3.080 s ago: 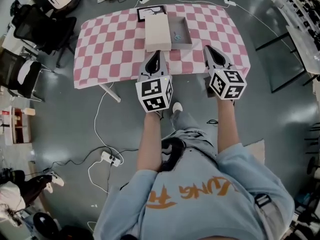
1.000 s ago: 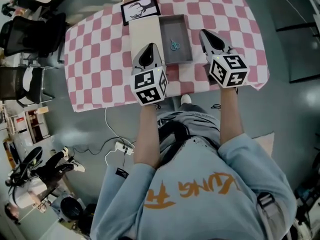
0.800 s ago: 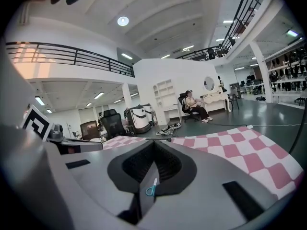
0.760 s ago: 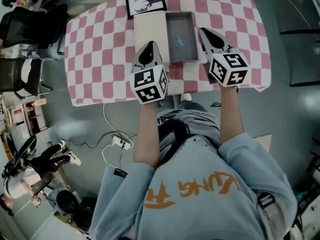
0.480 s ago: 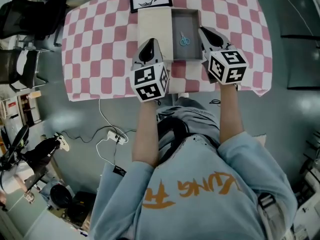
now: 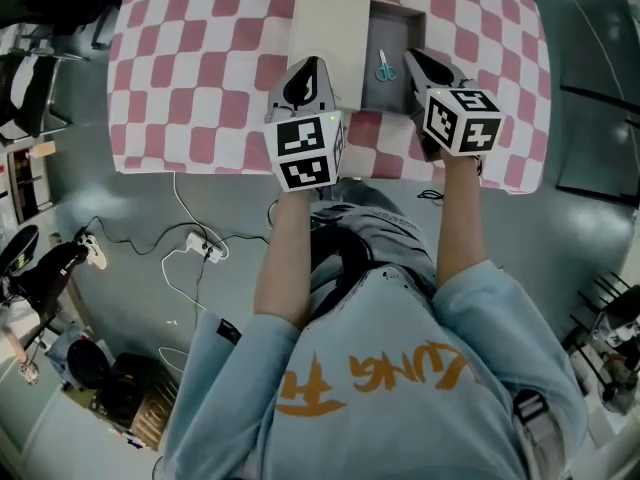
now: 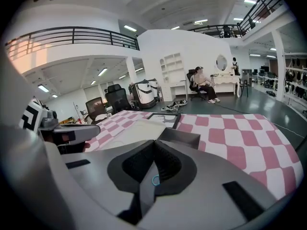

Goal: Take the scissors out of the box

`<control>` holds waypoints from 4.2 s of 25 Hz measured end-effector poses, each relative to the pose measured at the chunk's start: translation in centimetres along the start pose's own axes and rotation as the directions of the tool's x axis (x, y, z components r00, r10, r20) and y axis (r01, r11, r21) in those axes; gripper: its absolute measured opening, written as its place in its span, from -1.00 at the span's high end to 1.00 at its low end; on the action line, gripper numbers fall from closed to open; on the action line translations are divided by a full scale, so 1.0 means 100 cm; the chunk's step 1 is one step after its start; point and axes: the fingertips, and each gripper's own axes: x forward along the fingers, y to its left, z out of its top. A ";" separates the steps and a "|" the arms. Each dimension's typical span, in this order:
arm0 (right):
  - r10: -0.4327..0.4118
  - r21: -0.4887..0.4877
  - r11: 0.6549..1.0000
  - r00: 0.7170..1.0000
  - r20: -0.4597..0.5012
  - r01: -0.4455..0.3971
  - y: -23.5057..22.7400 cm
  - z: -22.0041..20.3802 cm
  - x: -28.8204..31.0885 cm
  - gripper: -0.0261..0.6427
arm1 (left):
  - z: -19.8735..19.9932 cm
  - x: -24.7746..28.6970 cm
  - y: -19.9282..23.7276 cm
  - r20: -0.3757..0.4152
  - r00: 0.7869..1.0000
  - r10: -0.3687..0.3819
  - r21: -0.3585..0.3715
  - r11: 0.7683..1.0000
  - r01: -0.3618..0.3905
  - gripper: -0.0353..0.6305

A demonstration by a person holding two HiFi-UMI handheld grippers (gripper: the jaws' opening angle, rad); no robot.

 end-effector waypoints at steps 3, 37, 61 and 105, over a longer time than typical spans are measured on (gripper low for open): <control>-0.019 -0.005 1.000 0.999 -0.029 0.019 0.000 -0.002 0.012 0.93 | 0.001 0.002 0.008 -0.002 1.000 0.009 0.001 1.000 -0.009 0.83; -0.214 -0.082 0.976 0.835 -0.507 0.200 -0.025 -0.063 0.096 0.66 | 0.001 0.031 0.090 -0.043 0.995 0.091 -0.066 0.993 -0.093 0.83; -0.166 0.054 0.969 0.797 -0.581 0.241 -0.026 -0.082 0.109 0.82 | 0.011 0.039 0.094 -0.027 0.997 0.067 -0.075 0.995 -0.069 0.83; -0.023 -0.059 0.997 0.942 0.335 0.045 -0.007 0.095 -0.089 0.83 | 0.092 -0.037 -0.049 0.230 0.972 -0.044 0.043 0.998 0.035 0.83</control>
